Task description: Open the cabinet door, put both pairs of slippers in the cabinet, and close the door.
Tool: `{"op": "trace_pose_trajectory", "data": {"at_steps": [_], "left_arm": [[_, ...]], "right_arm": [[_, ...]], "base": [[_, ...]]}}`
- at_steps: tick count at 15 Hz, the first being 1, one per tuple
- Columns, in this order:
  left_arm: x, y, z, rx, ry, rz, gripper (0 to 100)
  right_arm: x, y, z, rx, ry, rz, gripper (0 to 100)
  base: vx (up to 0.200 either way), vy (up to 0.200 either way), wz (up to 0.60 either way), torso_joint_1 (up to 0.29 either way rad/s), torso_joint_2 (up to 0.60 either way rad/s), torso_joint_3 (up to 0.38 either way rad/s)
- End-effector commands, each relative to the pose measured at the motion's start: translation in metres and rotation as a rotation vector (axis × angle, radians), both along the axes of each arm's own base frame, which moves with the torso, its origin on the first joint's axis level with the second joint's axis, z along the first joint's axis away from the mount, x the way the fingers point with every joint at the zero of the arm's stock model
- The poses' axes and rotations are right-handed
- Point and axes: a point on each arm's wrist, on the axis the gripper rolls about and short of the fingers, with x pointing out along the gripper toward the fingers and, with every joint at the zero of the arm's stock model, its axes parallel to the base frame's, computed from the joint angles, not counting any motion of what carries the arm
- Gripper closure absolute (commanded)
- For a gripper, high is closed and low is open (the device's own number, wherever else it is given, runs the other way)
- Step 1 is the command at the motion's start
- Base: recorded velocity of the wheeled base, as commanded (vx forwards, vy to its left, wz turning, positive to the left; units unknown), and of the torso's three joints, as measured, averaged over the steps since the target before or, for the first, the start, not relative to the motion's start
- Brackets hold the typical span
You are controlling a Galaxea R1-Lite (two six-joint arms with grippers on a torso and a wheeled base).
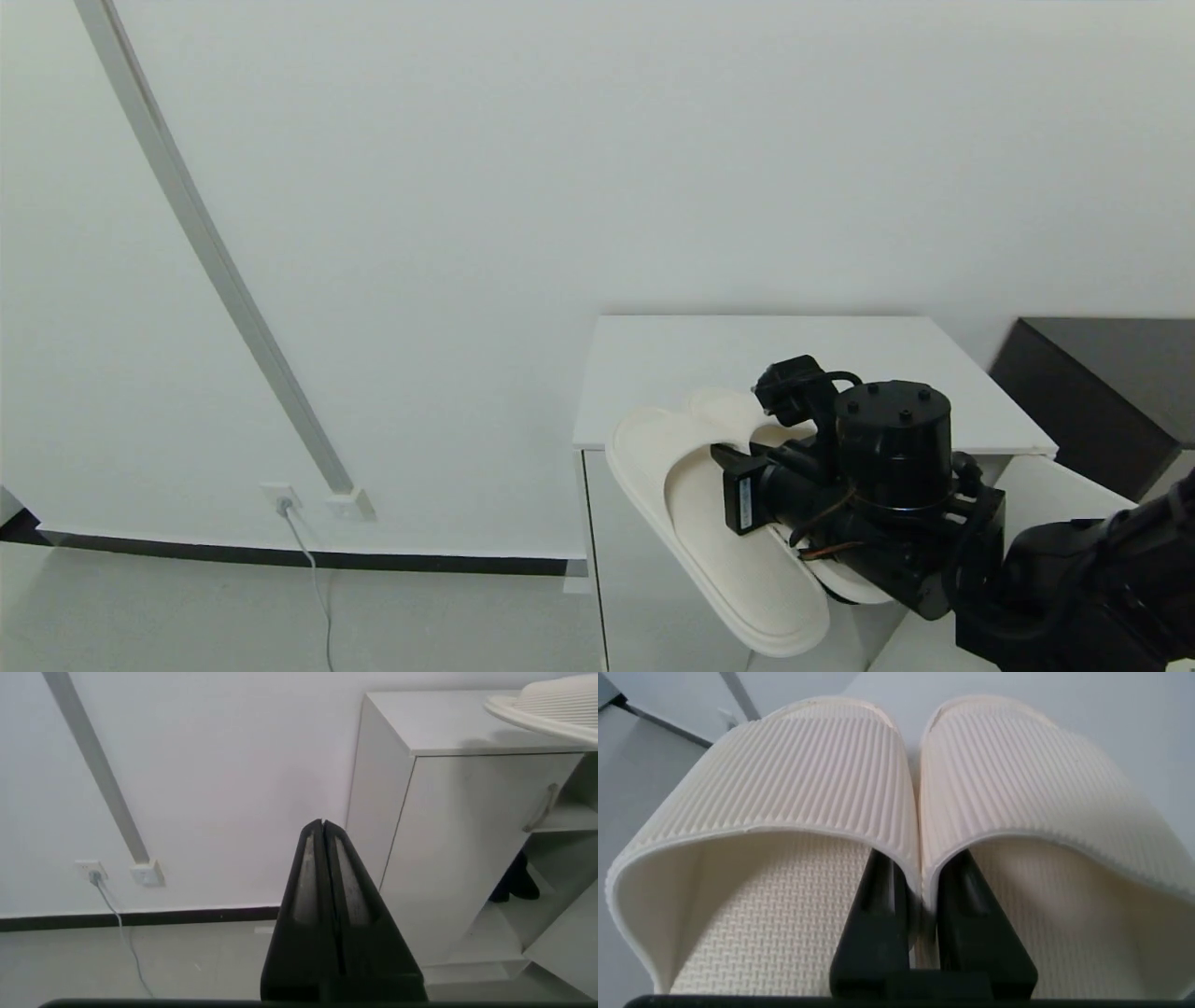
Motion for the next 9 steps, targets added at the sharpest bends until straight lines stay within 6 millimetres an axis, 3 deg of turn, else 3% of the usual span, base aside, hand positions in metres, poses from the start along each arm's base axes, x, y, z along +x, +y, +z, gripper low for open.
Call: {"op": "trace_pose_trajectory", "data": {"at_steps": [1, 9], "left_arm": [[0.0, 0.0, 0.0001, 0.0, -0.001, 0.0, 100], [0.0, 0.0, 0.0001, 0.0, -0.001, 0.0, 100]], "right_arm": [[0.0, 0.0002, -0.0007, 0.0, 0.001, -0.002, 100], [-0.0014, 0.0001, -0.0019, -0.001, -0.001, 0.002, 100]], "base": [[0.0, 0.0, 0.0, 0.0, 0.0, 0.0], [0.0, 0.0, 0.0, 0.0, 0.0, 0.0]]}}
